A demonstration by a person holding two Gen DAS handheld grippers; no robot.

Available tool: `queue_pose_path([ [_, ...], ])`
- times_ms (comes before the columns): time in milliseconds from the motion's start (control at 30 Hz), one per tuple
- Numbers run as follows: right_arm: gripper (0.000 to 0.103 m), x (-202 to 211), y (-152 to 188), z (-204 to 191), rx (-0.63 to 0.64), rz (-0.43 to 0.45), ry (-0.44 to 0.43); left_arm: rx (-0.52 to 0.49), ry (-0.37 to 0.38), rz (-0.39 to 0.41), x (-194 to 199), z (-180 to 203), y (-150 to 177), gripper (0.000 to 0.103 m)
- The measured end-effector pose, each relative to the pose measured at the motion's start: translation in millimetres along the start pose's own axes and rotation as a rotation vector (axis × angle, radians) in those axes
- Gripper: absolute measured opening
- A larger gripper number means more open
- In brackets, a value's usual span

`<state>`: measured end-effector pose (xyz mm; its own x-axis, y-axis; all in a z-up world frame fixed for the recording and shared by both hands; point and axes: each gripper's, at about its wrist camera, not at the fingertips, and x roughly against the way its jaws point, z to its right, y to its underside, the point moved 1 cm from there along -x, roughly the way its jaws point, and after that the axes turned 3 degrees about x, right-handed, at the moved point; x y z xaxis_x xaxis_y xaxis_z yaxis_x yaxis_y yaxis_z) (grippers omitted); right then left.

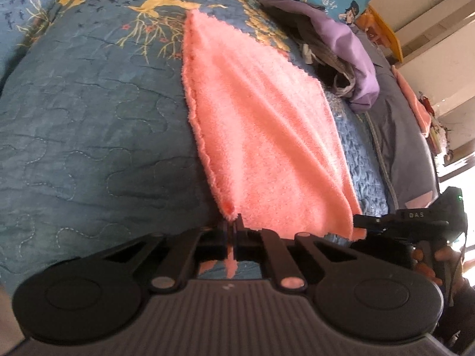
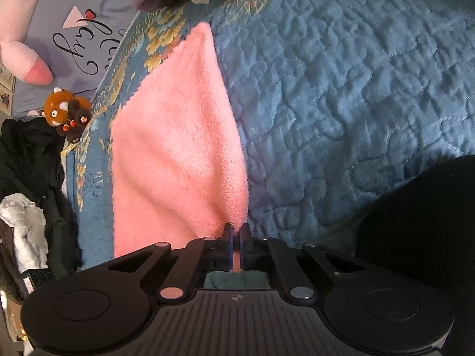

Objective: Fold towel

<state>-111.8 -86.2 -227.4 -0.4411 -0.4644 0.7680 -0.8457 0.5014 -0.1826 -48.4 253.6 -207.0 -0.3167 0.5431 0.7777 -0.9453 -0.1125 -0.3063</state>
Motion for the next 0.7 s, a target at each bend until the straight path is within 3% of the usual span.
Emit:
queue_pose_path([
  [233, 0.003, 9, -3, -8, -0.005, 0.002, -0.019, -0.038, -0.054, -0.002, 20, 9, -6, 0.002],
  [433, 0.003, 14, -14, -17, -0.075, -0.008, -0.097, -0.076, -0.062, 0.024, 40, 22, -19, 0.002],
  [700, 0.003, 17, -57, -36, -0.099, 0.032, -0.133, -0.073, -0.046, 0.077, 47, 35, -77, 0.002],
])
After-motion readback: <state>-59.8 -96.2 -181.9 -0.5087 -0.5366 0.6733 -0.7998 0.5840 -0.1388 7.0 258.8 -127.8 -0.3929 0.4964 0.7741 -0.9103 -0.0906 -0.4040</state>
